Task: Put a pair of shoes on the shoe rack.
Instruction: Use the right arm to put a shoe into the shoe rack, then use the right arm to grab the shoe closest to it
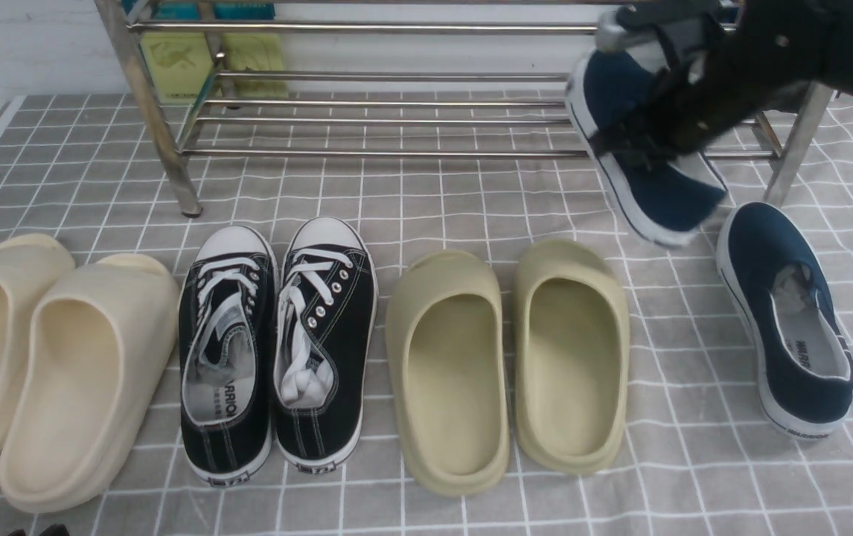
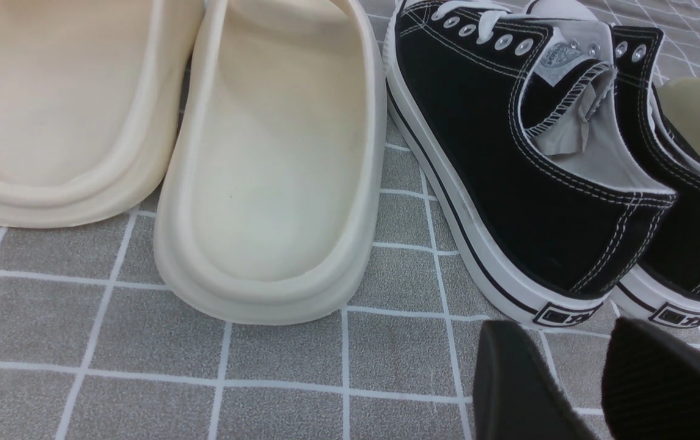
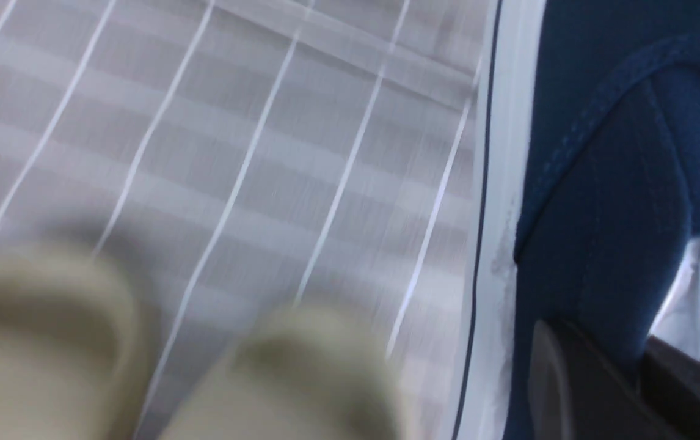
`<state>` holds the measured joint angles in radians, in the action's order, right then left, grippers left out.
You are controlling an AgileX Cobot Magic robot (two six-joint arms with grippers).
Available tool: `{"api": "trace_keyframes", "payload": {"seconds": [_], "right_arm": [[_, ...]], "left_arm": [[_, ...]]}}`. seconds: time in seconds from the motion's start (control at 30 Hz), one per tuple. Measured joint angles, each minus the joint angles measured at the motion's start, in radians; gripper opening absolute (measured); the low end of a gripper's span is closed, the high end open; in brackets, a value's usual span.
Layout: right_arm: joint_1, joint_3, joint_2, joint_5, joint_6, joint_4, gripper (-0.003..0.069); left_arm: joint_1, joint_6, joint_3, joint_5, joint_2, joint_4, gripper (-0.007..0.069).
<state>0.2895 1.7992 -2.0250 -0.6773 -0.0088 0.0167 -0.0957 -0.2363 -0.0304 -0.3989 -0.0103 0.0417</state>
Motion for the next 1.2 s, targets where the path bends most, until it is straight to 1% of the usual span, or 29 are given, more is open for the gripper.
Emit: {"api": "trace_keyframes", "payload": {"seconds": [0.2,0.23,0.3,0.4,0.43,0.47,0.53,0.57,0.6,0.63,0.7,0.77,0.83,0.87,0.9,0.93,1.0,1.1,1.2], "right_arm": [[0.000,0.290,-0.196,-0.047,0.009,0.035,0.0055],[0.000,0.290,-0.202,-0.048,0.009,0.035,0.0055],[0.000,0.361,-0.258,-0.049,0.009,0.032,0.0061],[-0.001,0.379,-0.276,-0.022,0.018,0.025,0.0102],[-0.003,0.380,-0.278,-0.018,0.019,0.025,0.0102],[-0.008,0.381,-0.281,0.002,0.027,0.025,0.0149],[-0.013,0.382,-0.283,0.014,0.032,0.025,0.0205],[-0.020,0.383,-0.283,0.012,0.039,0.026,0.0278],[-0.021,0.383,-0.282,0.012,0.044,0.026,0.0296],[-0.027,0.383,-0.275,0.002,0.056,0.028,0.0367],[-0.028,0.383,-0.255,-0.031,0.068,0.022,0.0444],[-0.028,0.383,-0.206,-0.092,0.075,0.000,0.0498],[-0.028,0.383,-0.145,-0.148,0.075,-0.017,0.0526],[-0.028,0.383,-0.145,-0.148,0.075,-0.017,0.0526],[-0.030,0.384,-0.074,-0.205,0.075,-0.017,0.0534],[-0.031,0.383,-0.066,-0.212,0.075,-0.017,0.0535],[-0.045,0.392,0.021,-0.294,0.075,0.009,0.0538],[-0.094,0.395,0.086,-0.386,0.081,0.043,0.0540],[-0.151,0.355,0.110,-0.474,0.109,0.043,0.0540]], "left_arm": [[0.000,0.000,0.000,0.000,0.000,0.000,0.0239],[0.000,0.000,0.000,0.000,0.000,0.000,0.0239],[0.000,0.000,0.000,0.000,0.000,0.000,0.0239],[0.000,0.000,0.000,0.000,0.000,0.000,0.0239],[0.000,0.000,0.000,0.000,0.000,0.000,0.0239],[0.000,0.000,0.000,0.000,0.000,0.000,0.0239],[0.000,0.000,0.000,0.000,0.000,0.000,0.0239],[0.000,0.000,0.000,0.000,0.000,0.000,0.0239],[0.000,0.000,0.000,0.000,0.000,0.000,0.0239],[0.000,0.000,0.000,0.000,0.000,0.000,0.0239],[0.000,0.000,0.000,0.000,0.000,0.000,0.0239],[0.000,0.000,0.000,0.000,0.000,0.000,0.0239],[0.000,0.000,0.000,0.000,0.000,0.000,0.0239],[0.000,0.000,0.000,0.000,0.000,0.000,0.0239],[0.000,0.000,0.000,0.000,0.000,0.000,0.0239],[0.000,0.000,0.000,0.000,0.000,0.000,0.0239],[0.000,0.000,0.000,0.000,0.000,0.000,0.0239],[0.000,0.000,0.000,0.000,0.000,0.000,0.0239],[0.000,0.000,0.000,0.000,0.000,0.000,0.0239]]}}
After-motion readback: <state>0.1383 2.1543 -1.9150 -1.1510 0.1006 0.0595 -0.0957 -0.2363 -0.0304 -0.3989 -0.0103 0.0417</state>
